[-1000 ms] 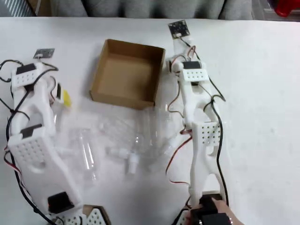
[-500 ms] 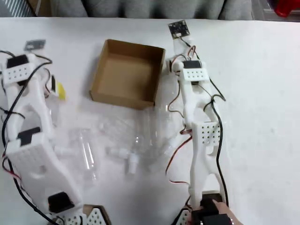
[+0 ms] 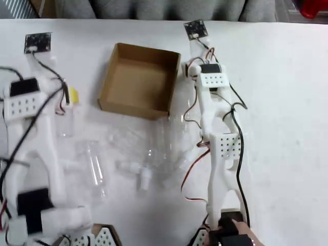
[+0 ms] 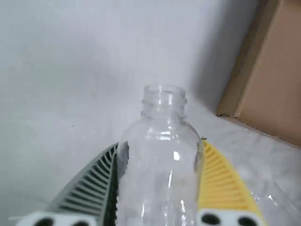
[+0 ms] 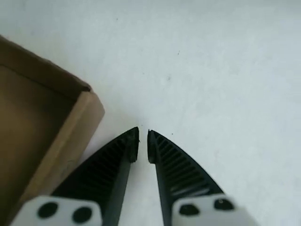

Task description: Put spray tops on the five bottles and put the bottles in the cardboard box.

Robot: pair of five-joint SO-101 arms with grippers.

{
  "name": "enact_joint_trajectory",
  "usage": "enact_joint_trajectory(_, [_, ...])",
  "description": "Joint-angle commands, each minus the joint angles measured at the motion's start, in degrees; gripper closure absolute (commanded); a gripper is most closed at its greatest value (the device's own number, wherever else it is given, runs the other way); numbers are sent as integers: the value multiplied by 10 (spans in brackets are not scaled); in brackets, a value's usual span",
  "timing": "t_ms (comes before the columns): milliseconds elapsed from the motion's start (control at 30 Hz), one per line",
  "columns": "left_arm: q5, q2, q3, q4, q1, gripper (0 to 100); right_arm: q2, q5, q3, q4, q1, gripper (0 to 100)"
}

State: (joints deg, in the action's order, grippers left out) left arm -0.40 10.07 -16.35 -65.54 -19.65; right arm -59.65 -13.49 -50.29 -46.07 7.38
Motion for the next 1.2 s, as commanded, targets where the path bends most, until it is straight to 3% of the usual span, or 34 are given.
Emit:
enact_joint_trajectory(0, [30,127,-95,104,9,978,12,-4,-33,-2,4,984])
enact_joint_trajectory(233, [31,247,-243,231,25,978,12,-5,-34,-1,4,984])
enact_joint_trajectory(567, [32,262,-337,366,48,978,23,-3,-40,-29,-2,984])
enact_joint_trajectory(700, [32,262,-363,398,47,978,50,3,-69,-126,-10,984])
enact_joint_trajectory(867, [32,262,-392,448,49,978,85,90,-126,-271,-30,984])
enact_joint_trajectory(1167, [32,262,-397,456,46,978,115,0,-203,-533,-47,984])
